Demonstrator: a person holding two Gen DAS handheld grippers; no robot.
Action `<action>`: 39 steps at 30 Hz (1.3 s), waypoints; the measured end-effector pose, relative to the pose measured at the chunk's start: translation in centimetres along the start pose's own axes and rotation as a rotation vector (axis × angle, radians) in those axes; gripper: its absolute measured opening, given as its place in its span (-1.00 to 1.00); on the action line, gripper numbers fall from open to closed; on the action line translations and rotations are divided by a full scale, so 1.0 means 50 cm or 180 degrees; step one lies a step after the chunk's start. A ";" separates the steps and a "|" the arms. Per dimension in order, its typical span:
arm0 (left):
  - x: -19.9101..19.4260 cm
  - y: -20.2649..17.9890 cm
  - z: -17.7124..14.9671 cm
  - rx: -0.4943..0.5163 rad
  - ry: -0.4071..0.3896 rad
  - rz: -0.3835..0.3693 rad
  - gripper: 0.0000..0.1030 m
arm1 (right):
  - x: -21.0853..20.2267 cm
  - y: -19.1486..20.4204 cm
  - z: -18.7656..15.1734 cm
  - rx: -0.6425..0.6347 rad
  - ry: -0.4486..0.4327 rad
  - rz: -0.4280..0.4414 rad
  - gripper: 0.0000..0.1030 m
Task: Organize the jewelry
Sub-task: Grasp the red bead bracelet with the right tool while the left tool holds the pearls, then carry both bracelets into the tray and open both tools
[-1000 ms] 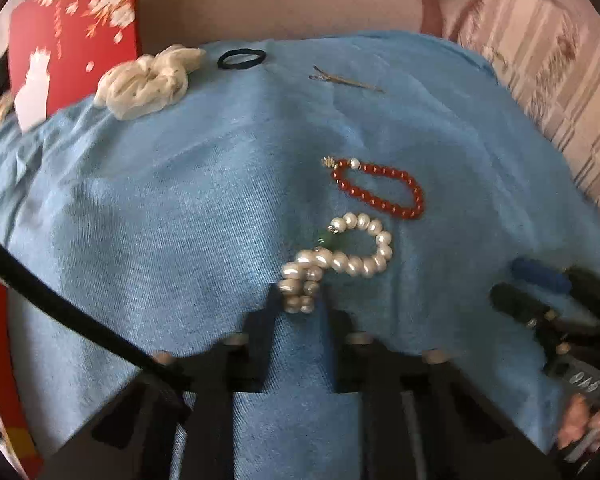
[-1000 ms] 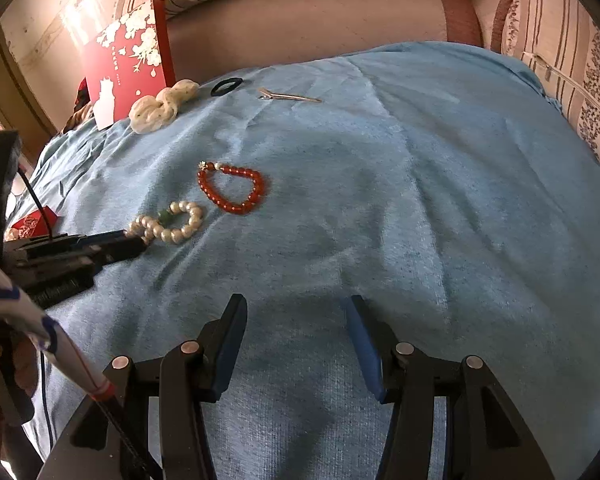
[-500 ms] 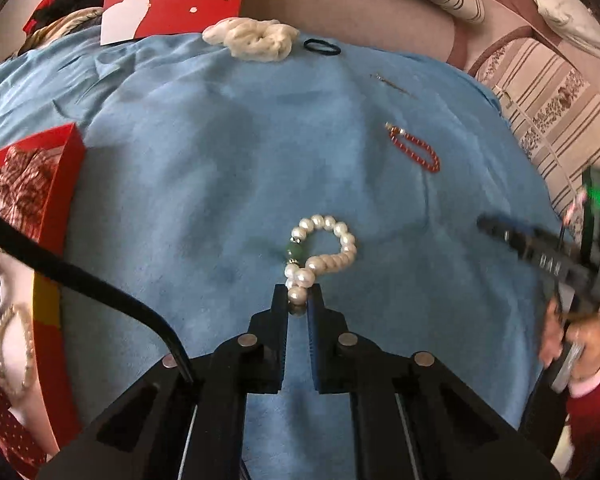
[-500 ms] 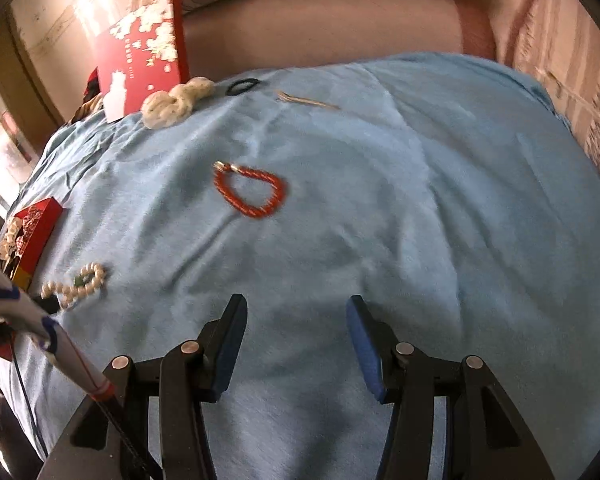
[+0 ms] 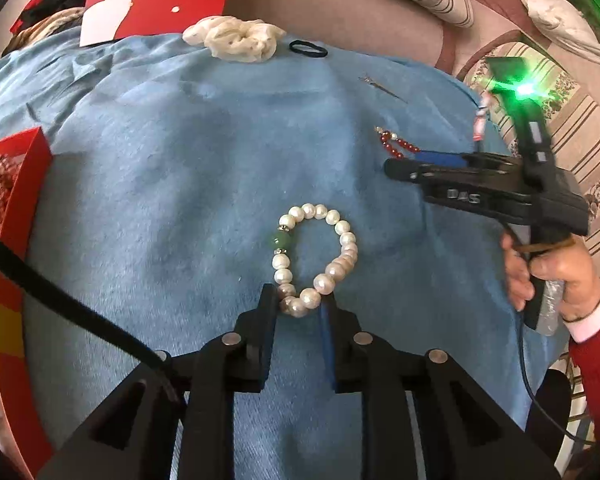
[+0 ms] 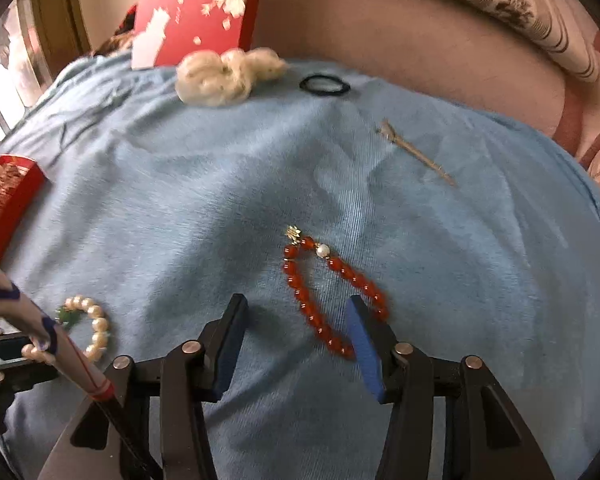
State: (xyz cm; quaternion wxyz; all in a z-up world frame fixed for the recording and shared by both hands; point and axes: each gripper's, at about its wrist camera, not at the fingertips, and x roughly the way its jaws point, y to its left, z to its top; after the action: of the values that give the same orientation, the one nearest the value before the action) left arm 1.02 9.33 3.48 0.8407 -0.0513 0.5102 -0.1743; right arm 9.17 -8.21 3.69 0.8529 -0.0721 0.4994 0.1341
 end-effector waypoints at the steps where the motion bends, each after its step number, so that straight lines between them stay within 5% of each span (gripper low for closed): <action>1: 0.000 -0.005 0.001 0.0057 -0.0001 0.0024 -0.59 | 0.002 -0.005 0.001 0.0036 -0.0027 0.0022 0.04; 4: -0.012 -0.021 -0.003 0.0236 -0.0061 0.0113 -0.59 | 0.000 -0.012 0.001 0.0087 -0.0031 0.0017 -0.16; 9: -0.044 -0.050 -0.017 0.0547 -0.0171 0.0242 -0.55 | -0.006 -0.023 0.000 0.0108 -0.0008 0.0017 -0.83; 21: 0.016 -0.127 -0.012 0.1180 0.0018 0.0342 -0.51 | -0.081 -0.040 -0.027 0.0372 -0.0122 0.0284 -0.84; 23: 0.029 -0.138 -0.007 0.1233 0.0105 0.0382 -0.81 | -0.102 -0.041 -0.032 0.0382 -0.0157 0.0301 -0.84; 25: 0.035 -0.144 -0.005 0.1244 0.0135 0.0441 -0.83 | -0.124 -0.042 -0.038 0.0407 -0.0197 0.0335 -0.84; 33: -0.092 -0.075 0.016 0.0413 -0.0086 0.0029 -0.84 | -0.208 -0.025 -0.060 0.0515 -0.0314 0.0555 -0.84; 39: -0.238 -0.044 -0.009 0.0216 -0.0407 0.0332 -0.84 | -0.269 0.014 -0.078 0.0474 -0.0409 0.0626 -0.84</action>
State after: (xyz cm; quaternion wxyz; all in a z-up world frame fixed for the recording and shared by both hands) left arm -4.89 11.42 13.87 0.8807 -0.0071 0.4512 -0.1439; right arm -0.57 -10.64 13.51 0.8688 0.0494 0.4570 0.1840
